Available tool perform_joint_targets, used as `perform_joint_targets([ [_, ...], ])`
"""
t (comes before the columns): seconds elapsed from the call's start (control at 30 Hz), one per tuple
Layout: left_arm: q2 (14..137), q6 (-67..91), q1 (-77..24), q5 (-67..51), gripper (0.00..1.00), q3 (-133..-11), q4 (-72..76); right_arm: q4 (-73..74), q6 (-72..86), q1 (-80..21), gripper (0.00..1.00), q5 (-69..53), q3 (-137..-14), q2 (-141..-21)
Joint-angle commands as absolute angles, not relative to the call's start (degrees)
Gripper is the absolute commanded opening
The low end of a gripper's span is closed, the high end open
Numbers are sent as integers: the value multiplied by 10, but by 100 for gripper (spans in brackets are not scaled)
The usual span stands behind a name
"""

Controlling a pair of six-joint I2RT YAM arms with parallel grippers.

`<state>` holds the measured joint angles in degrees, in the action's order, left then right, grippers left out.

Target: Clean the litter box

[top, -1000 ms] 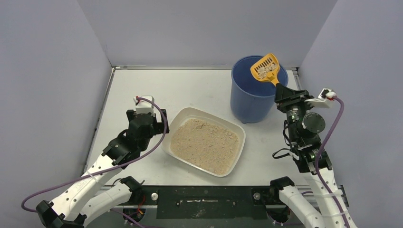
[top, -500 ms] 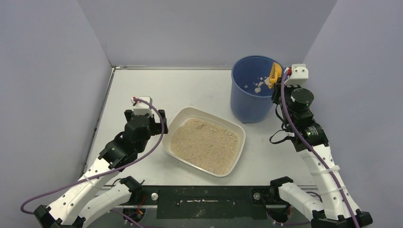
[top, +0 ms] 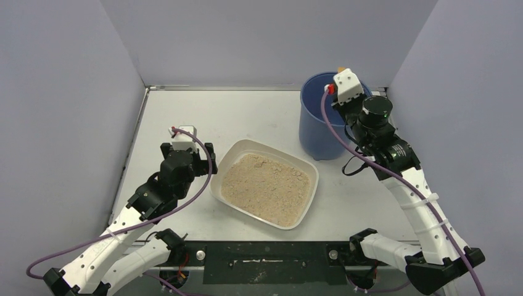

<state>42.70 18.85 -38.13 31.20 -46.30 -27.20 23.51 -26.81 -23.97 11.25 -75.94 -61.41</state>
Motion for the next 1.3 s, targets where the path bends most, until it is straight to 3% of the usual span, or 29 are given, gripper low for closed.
perform_joint_targets([
  [0.0,419,182,-379,318,97,-467,-258,225,-275,-250,0,111,-815,-607],
  [0.53,504,191,-374,284,97,-473,-262,243,27,-256,0,-147,-839,-564],
  [0.87,652,214,-350,243,97,-505,-267,346,85,-254,0,-250,-808,-528],
  [1.27,845,227,-313,215,82,-596,-306,494,122,-254,0,-263,-732,-519],
])
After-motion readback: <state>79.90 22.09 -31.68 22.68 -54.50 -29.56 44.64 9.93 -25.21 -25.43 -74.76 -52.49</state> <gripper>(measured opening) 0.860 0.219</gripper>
